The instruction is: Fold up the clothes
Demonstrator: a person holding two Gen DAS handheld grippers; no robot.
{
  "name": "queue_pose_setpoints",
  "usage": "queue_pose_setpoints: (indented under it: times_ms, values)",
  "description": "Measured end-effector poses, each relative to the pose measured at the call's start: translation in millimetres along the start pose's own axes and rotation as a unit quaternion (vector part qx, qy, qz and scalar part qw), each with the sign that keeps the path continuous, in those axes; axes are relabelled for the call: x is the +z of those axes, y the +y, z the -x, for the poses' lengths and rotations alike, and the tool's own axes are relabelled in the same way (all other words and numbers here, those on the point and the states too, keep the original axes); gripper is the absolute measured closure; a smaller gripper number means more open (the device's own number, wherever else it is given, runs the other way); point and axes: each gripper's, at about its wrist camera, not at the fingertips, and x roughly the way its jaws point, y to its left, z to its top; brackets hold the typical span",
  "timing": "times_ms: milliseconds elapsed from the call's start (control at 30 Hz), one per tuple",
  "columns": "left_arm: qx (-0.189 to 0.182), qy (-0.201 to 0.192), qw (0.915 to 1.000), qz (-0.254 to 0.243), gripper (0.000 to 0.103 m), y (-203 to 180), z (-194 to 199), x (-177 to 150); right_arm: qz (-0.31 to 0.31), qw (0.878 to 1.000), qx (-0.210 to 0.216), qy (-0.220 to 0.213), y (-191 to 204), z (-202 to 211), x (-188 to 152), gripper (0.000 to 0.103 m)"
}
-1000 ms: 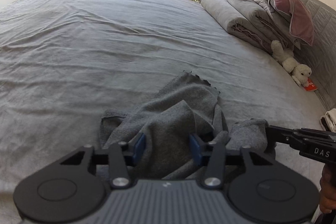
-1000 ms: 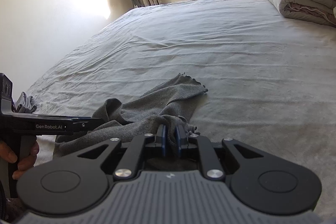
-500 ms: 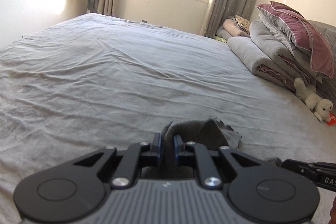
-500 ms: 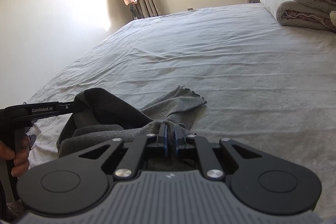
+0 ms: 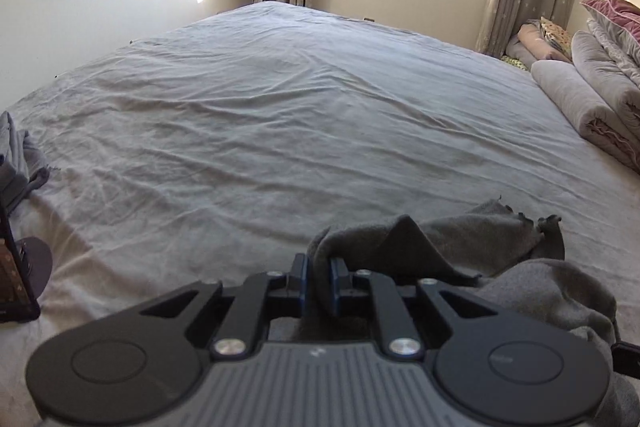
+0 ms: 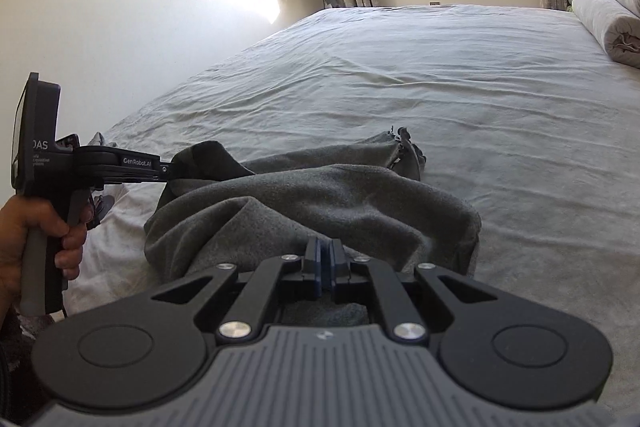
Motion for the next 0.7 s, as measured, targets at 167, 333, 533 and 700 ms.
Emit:
queue_pose_setpoints:
  times_ms: [167, 333, 533, 700]
  values:
    - [-0.007, 0.02, 0.9998, -0.004, 0.088, 6.1, -7.1, -3.4, -0.038, 0.999, -0.018, -0.015, -19.8, 6.7, 5.9, 0.074]
    - [-0.038, 0.019, 0.9991, 0.003, 0.077, 5.9, -7.8, 0.8, -0.077, 0.995, -0.061, -0.022, -45.1, 5.0, 9.9, 0.057]
    - [-0.058, 0.028, 0.9976, 0.024, 0.079, 6.6, -17.1, 6.2, -0.095, 0.992, -0.08, 0.006, -68.9, -25.9, 9.9, 0.055]
    - [-0.056, 0.027, 0.9977, 0.03, 0.09, 2.7, -23.9, 7.9, -0.108, 0.99, -0.084, 0.025, -70.2, -46.2, 1.1, 0.093]
